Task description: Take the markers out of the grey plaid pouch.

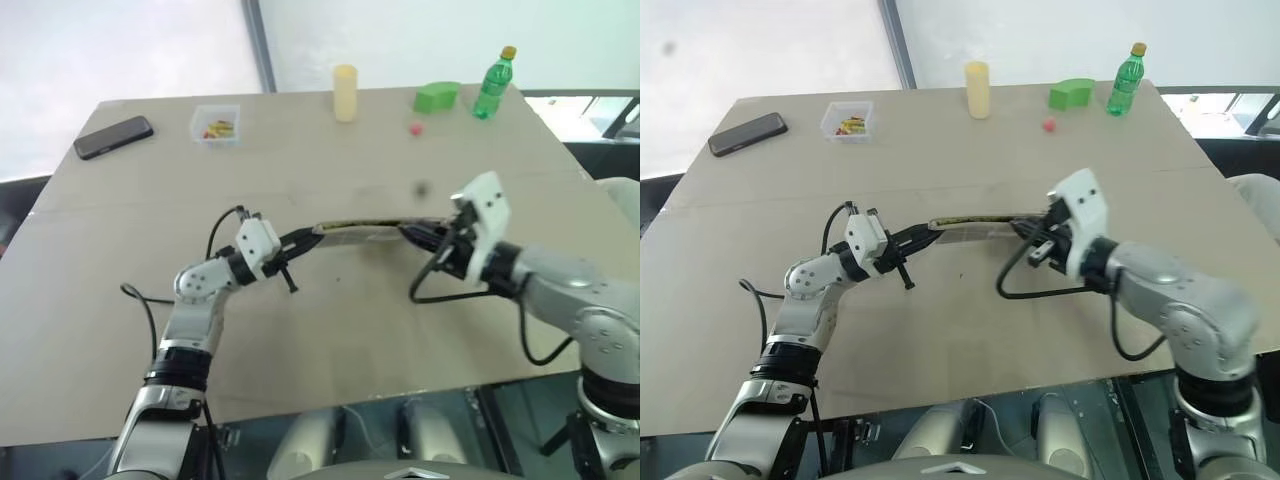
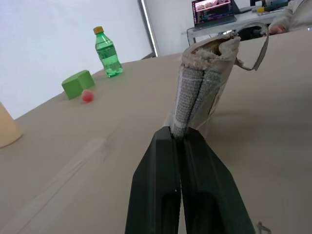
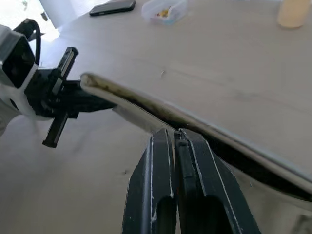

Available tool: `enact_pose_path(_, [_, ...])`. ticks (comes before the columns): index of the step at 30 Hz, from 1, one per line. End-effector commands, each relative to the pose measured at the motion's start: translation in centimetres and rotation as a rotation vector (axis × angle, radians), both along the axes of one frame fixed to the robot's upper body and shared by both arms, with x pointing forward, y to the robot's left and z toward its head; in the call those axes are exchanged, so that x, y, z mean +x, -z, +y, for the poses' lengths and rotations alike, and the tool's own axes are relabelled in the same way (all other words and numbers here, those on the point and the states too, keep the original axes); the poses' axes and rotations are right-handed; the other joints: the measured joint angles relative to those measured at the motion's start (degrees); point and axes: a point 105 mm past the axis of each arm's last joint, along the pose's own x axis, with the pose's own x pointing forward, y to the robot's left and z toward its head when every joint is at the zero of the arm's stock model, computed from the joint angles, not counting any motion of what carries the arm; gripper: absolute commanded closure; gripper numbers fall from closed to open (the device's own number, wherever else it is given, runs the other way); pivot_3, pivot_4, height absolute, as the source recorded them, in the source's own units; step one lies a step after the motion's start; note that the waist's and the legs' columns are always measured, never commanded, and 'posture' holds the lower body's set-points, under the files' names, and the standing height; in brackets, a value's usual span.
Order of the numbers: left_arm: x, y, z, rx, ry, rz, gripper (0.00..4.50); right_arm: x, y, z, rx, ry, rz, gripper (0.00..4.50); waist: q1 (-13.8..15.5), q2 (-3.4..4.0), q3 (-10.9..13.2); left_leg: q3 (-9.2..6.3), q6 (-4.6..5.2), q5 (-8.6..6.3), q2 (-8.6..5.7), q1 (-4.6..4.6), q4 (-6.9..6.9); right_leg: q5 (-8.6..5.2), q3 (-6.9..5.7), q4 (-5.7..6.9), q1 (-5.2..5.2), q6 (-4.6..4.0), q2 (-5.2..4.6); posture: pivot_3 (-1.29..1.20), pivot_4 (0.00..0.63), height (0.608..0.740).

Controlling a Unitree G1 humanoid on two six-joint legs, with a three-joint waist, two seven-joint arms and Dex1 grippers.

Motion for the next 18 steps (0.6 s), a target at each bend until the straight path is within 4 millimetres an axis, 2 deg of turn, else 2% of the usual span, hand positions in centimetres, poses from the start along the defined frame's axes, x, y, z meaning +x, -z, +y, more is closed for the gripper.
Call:
enact_pose_path(1, [-0.3, -1.1, 0.1, -0.020, 0.001, -0.042, 4.50, 1.5, 0.4, -0.2, -0.073, 0.044, -0.065, 4.36, 0.02, 0.00, 0.00, 0.00, 0.00, 0.00, -0.01, 0.00, 0.01, 0.00, 0.00, -0.01, 0.00, 0.00, 0.00, 0.00, 0.150, 0.740])
enact_pose_path(5, [-0.6, -0.9, 0.1, -0.015, 0.003, -0.046, 4.50, 2.4, 1.4, 0.0, -0.092, 0.052, -0.052, 4.36, -0.16, 0.00, 0.00, 0.00, -0.01, 0.00, 0.01, 0.00, -0.01, 0.00, 0.00, 0.00, -0.01, 0.00, 0.03, 0.00, 0.150, 0.740])
enact_pose_path(8, [-0.9, -0.8, 0.0, -0.008, 0.007, -0.048, 4.50, 2.1, 0.2, 0.3, 0.039, 0.021, -0.009, 4.36, -0.21, 0.01, 0.00, -0.02, -0.01, 0.00, 0.06, 0.01, -0.05, 0.00, 0.00, 0.01, -0.04, 0.00, 0.07, 0.00, 0.150, 0.740])
enact_pose_path(10, [-1.0, -0.8, 0.0, -0.011, 0.007, -0.047, 4.50, 2.1, -0.1, 0.2, 0.061, 0.021, 0.000, 4.36, -0.20, 0.01, 0.01, -0.03, -0.01, -0.01, 0.07, 0.01, -0.05, 0.00, 0.00, 0.01, -0.03, 0.00, 0.07, 0.00, 0.150, 0.740])
enact_pose_path(11, [-1.0, -0.8, 0.0, -0.013, 0.008, -0.046, 4.50, 2.2, 0.1, 0.2, 0.030, 0.029, -0.007, 4.36, -0.19, 0.01, 0.00, -0.03, 0.00, -0.01, 0.06, 0.01, -0.05, 0.00, 0.01, 0.01, -0.03, 0.00, 0.07, 0.00, 0.150, 0.740])
enact_pose_path(13, [-1.1, -0.7, -0.1, -0.026, 0.012, -0.030, 4.50, 3.1, 1.0, 0.7, -0.158, 0.037, -0.147, 4.36, -0.11, 0.01, 0.01, -0.02, 0.00, -0.01, 0.05, 0.01, -0.04, 0.00, 0.01, 0.01, -0.02, 0.00, 0.06, 0.00, 0.150, 0.740])
enact_pose_path(16, [-0.9, -0.7, -0.2, -0.040, 0.012, -0.011, 4.50, 2.9, 1.9, 2.5, -0.379, -0.086, -0.321, 4.36, -0.32, 0.05, 0.03, 0.02, -0.02, 0.00, 0.03, 0.03, -0.04, 0.00, -0.01, 0.01, -0.03, 0.00, 0.07, 0.00, 0.150, 0.740])
enact_pose_path(18, [-0.7, -0.8, -0.2, -0.049, 0.010, 0.000, 4.50, 2.8, 2.2, 3.1, -0.483, -0.145, -0.419, 3.82, -0.46, 0.05, 0.03, 0.02, -0.07, 0.04, 0.05, 0.03, -0.04, 0.00, -0.03, 0.02, -0.04, 0.01, 0.11, 0.00, 0.150, 0.740])
